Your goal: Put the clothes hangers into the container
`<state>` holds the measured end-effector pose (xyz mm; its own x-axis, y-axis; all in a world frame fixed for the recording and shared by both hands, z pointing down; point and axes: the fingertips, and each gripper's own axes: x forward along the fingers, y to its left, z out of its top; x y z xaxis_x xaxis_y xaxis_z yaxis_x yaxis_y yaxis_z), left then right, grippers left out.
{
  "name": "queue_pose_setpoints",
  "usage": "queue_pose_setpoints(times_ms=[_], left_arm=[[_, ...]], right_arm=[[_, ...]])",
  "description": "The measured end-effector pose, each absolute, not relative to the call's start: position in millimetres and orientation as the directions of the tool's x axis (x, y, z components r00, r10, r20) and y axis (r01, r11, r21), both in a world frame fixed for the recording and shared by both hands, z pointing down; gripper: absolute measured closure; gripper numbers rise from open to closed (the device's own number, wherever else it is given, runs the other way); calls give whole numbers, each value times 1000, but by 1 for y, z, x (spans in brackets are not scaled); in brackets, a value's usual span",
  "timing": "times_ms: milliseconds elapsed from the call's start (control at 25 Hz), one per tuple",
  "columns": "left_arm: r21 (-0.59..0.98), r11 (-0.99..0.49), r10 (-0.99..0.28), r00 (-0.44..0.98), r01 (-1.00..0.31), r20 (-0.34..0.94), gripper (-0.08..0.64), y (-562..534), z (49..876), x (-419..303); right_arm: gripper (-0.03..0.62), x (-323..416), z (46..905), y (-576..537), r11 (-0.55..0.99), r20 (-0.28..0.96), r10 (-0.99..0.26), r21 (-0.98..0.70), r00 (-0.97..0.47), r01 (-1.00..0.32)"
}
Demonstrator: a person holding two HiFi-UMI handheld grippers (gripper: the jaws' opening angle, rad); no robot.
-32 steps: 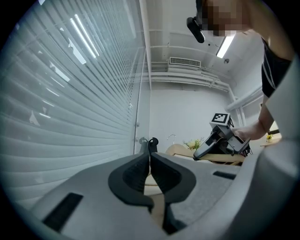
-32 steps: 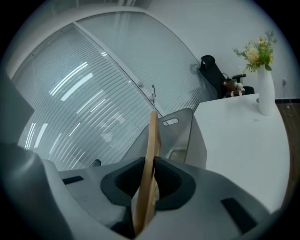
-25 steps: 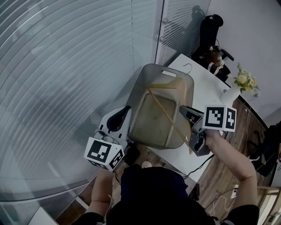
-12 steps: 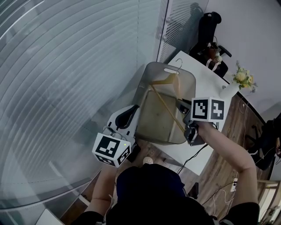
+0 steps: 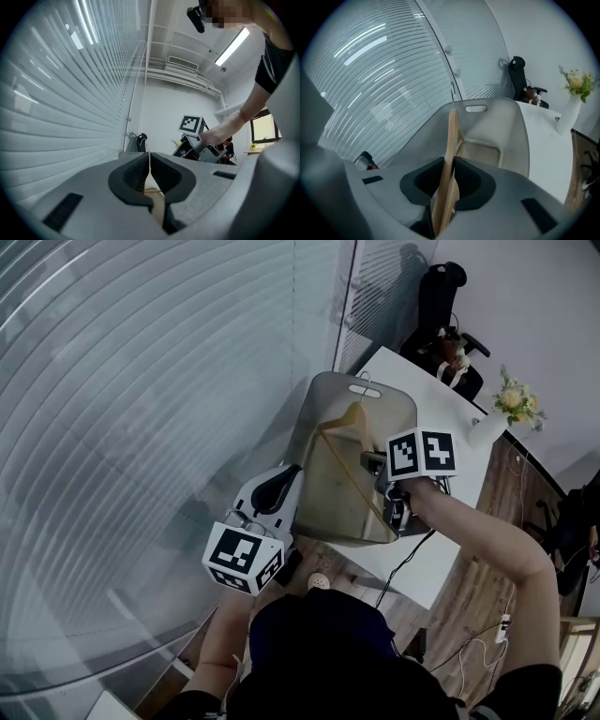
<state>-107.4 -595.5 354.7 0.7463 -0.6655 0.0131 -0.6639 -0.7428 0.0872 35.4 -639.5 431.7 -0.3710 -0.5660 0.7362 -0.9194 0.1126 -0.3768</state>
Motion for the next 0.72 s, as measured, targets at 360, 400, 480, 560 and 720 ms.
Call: queue_pose_setpoints(times_ms=[360, 400, 480, 560, 720], left_arm=[[78, -744, -663, 748, -663, 25, 541, -596, 358, -107], [77, -744, -664, 747, -664, 25, 541, -596, 358, -106], [72, -743, -666, 746, -666, 26, 541, -595, 358, -106], [65, -741, -668, 743, -669, 30, 541, -595, 359, -105], [60, -734, -675, 737, -676, 40, 541, -596, 362, -107]], right_arm=[[462, 54, 432, -647, 13, 721, -594, -435, -357, -900], [443, 54, 432, -647, 7, 720, -596, -440, -357, -898], [436, 54, 431, -645, -5, 721, -595, -446, -356, -895], [434, 54, 429, -643, -2, 715, -599, -451, -360, -892], [431, 53, 422, -642, 16, 700, -603, -470, -384, -882]])
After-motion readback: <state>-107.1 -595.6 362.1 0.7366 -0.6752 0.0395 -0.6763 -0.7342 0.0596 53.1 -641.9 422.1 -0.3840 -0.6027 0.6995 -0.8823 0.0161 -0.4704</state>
